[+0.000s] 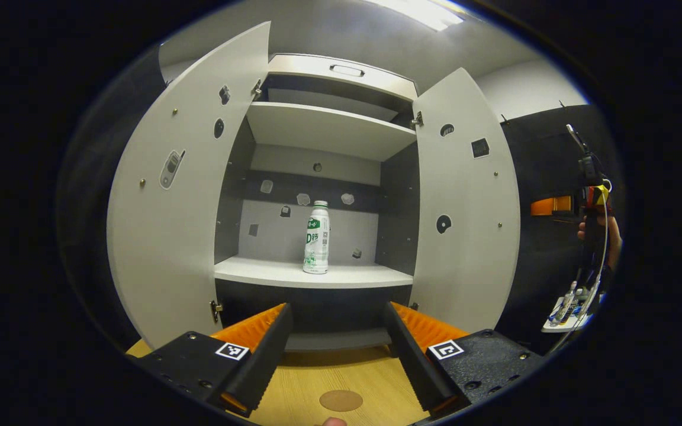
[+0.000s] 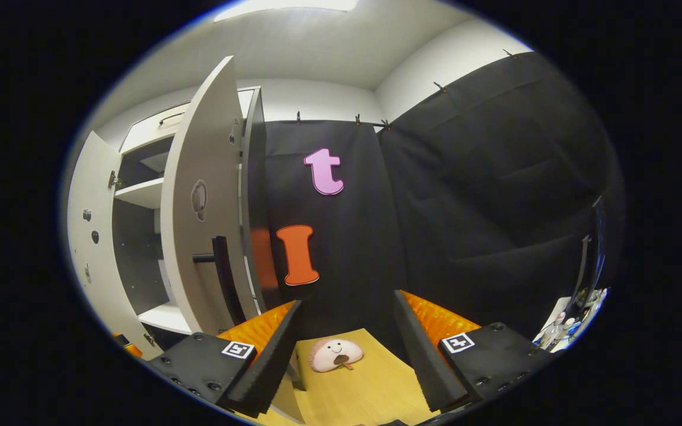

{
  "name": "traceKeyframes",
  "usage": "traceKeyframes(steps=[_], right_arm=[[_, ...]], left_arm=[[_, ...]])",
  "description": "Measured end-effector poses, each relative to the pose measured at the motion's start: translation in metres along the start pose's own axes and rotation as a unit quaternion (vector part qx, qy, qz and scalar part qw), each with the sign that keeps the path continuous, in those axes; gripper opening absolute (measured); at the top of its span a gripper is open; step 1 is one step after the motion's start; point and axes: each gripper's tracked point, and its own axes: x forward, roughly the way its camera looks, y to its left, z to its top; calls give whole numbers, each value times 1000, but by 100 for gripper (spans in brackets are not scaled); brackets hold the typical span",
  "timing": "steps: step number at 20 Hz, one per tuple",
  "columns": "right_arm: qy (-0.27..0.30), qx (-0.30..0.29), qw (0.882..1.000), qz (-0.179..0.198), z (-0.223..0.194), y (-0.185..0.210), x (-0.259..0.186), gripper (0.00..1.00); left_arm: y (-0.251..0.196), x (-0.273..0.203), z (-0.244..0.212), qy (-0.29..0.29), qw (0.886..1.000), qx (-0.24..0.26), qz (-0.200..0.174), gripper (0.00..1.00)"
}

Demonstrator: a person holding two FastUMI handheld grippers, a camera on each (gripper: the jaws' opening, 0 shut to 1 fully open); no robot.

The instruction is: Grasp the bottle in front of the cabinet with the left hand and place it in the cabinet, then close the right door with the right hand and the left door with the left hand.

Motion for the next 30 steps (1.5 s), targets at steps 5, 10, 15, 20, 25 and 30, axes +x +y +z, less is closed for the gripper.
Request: traceKeyframes(steps=[5, 10, 15, 20, 25, 30], right_arm=[[2, 0, 1000, 24, 3, 23, 18, 99], [2, -17, 999, 50, -2, 51, 24, 90], [-6, -21, 999, 40, 1, 49, 23, 98], [-8, -35, 999, 33, 2, 50, 22, 97], [-21, -79, 996, 27, 6, 54, 18, 97], [-5, -59, 997, 57, 0, 79, 10, 95]], left_arm=[[23, -14, -1, 2, 999, -5, 34, 95], [44, -30, -4, 3, 998, -6, 70, 95], [62, -34, -4, 2, 996, -7, 90, 95], [70, -27, 0, -5, 996, -8, 88, 95], [71, -21, 5, -13, 997, -14, 79, 95], [72, -15, 8, -16, 997, -16, 72, 95]])
